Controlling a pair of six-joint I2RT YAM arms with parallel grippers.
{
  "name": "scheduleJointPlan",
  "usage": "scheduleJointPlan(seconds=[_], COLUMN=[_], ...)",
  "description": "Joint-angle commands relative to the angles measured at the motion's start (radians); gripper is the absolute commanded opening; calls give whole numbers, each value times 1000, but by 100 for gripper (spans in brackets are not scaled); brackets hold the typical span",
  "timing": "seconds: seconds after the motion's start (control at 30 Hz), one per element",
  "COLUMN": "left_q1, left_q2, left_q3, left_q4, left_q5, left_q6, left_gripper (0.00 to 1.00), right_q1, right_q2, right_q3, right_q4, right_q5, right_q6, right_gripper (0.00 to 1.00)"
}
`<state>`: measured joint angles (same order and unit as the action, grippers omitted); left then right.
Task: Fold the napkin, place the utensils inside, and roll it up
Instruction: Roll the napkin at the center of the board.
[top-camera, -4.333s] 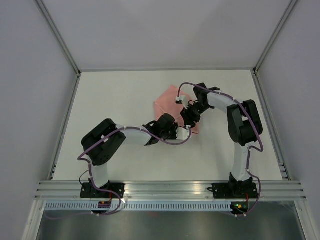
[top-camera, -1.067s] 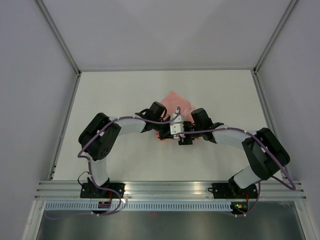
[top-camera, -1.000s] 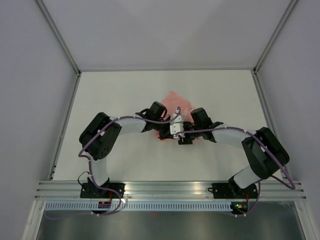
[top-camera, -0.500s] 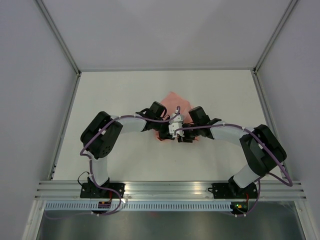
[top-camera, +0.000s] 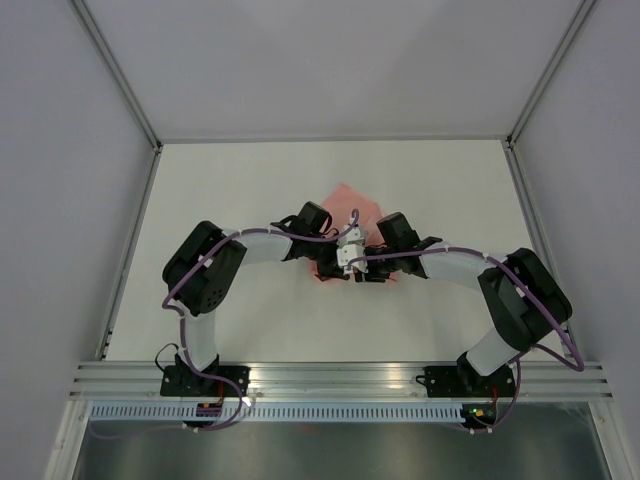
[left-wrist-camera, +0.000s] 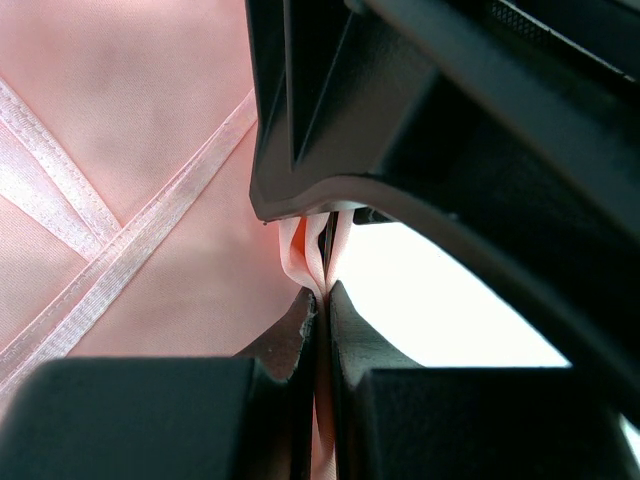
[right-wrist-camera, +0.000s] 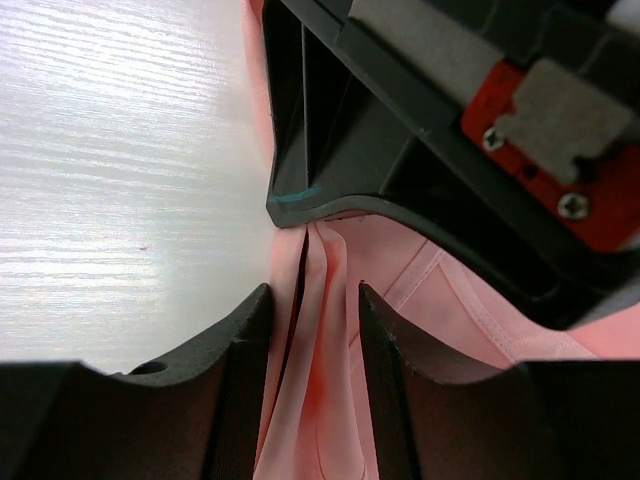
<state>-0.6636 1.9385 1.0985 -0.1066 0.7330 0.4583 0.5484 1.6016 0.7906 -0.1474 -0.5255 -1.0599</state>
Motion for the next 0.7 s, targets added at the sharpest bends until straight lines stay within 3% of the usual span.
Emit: scheduleJointPlan(seconds=[0.0,0.43,0.67], left_q1=[1,5,7], left_q2=[17,25,28], left_q3=[26,29,32], left_q4=[-15,-22,-24], left_q5=[63,65,69], left_q6=[-23,-20,-27], left_gripper=[2,2,2], right_q1=[-1,-10,-10], right_q2=[-6,11,38], right_q3=[-2,-4,25], right_q4=[29,-7,-30], right_q5=[16,18,25], right_q6=[-31,-40,-34], right_gripper=[47,37,17])
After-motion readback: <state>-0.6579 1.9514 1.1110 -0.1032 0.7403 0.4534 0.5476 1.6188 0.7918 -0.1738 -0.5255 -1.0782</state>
